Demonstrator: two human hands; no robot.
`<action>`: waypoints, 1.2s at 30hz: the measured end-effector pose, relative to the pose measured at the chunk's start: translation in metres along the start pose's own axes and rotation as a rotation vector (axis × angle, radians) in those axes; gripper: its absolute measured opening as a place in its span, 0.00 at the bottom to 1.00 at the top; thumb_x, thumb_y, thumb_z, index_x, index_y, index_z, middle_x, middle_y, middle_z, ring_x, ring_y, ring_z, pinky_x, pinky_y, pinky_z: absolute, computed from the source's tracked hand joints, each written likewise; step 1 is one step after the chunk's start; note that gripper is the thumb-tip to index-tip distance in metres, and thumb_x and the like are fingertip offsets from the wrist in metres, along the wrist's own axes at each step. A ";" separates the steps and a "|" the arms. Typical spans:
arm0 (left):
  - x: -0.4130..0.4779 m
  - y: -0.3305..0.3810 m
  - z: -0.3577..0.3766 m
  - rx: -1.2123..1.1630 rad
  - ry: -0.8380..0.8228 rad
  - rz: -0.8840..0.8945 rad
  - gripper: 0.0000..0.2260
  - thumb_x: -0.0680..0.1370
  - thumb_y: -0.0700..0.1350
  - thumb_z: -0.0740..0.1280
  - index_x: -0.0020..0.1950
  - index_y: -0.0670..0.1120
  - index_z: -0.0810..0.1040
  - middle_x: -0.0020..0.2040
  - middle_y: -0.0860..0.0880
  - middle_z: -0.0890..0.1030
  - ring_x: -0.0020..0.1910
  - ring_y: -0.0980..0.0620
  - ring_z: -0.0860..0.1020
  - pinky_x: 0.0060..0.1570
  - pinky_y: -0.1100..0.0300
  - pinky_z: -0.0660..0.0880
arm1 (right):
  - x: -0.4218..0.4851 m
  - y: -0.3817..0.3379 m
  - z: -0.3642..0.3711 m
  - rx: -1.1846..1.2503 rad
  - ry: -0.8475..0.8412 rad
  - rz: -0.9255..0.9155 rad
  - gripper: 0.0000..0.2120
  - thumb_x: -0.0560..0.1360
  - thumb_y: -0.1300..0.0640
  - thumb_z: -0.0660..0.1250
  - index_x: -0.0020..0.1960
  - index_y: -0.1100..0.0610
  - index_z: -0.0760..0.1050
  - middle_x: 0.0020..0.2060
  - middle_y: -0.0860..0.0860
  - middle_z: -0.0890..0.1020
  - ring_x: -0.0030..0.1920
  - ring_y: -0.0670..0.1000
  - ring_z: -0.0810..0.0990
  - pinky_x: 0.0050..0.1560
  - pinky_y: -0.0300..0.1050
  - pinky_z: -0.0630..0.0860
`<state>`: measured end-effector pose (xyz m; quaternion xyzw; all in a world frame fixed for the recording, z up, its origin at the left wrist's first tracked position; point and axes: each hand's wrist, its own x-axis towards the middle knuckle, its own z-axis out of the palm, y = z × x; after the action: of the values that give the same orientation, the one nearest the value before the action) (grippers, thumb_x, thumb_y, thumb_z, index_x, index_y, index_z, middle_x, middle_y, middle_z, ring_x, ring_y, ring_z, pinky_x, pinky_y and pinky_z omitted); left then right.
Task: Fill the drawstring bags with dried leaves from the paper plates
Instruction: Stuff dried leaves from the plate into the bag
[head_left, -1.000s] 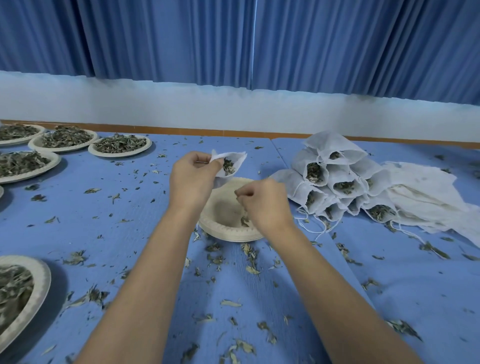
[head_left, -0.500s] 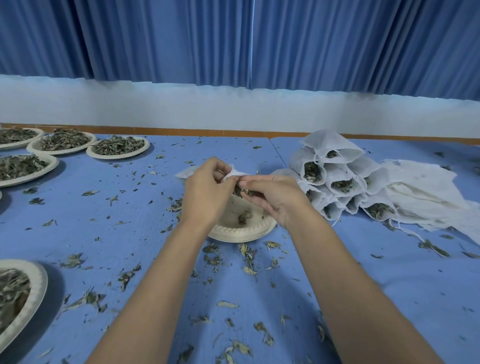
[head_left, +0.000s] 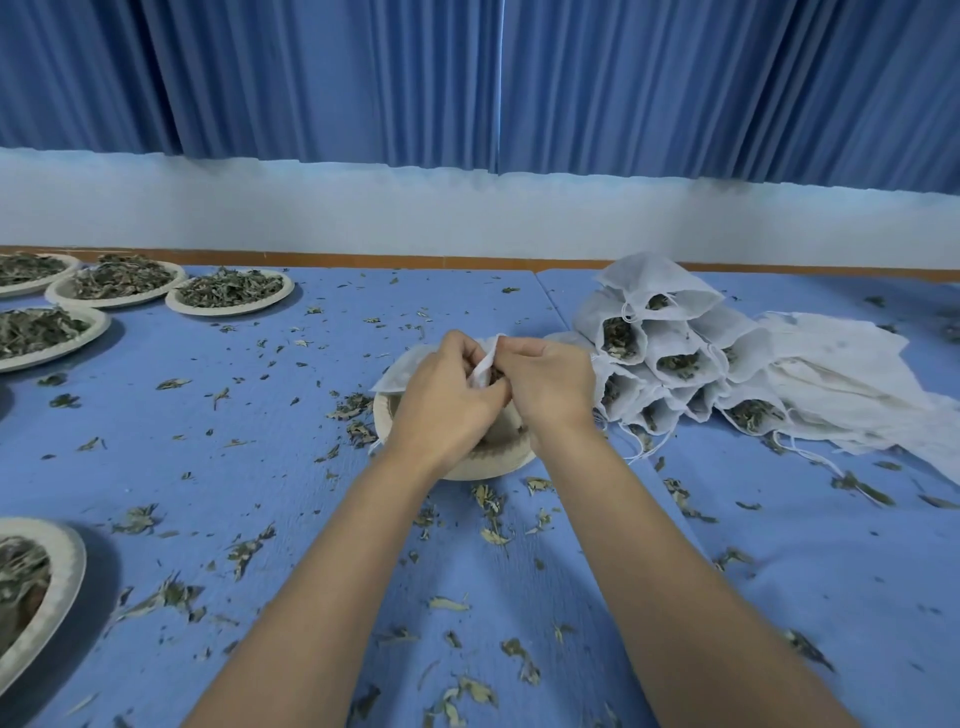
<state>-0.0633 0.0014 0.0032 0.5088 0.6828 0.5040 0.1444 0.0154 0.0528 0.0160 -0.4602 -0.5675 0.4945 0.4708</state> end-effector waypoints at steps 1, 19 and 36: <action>0.000 -0.001 0.000 0.019 0.037 0.002 0.08 0.73 0.46 0.68 0.42 0.49 0.69 0.32 0.54 0.73 0.28 0.59 0.69 0.30 0.63 0.66 | -0.002 0.000 0.001 -0.010 -0.011 -0.018 0.07 0.73 0.63 0.68 0.38 0.59 0.84 0.34 0.57 0.82 0.37 0.51 0.78 0.42 0.48 0.77; 0.009 -0.004 -0.013 -0.127 0.298 -0.047 0.12 0.75 0.43 0.67 0.36 0.49 0.66 0.27 0.54 0.70 0.24 0.60 0.66 0.23 0.68 0.62 | -0.007 -0.035 -0.005 -0.288 -0.211 -0.310 0.11 0.76 0.61 0.57 0.44 0.60 0.78 0.41 0.56 0.83 0.44 0.57 0.83 0.49 0.57 0.80; 0.011 0.006 -0.023 -0.072 0.422 -0.105 0.14 0.73 0.37 0.64 0.32 0.48 0.63 0.29 0.52 0.66 0.30 0.51 0.64 0.31 0.57 0.61 | -0.006 -0.003 0.000 -1.031 -0.505 -0.309 0.11 0.72 0.67 0.65 0.50 0.60 0.84 0.49 0.57 0.83 0.52 0.56 0.79 0.53 0.49 0.78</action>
<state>-0.0809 -0.0021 0.0224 0.3504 0.7048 0.6154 0.0424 0.0157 0.0466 0.0184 -0.4097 -0.8893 0.1749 0.1036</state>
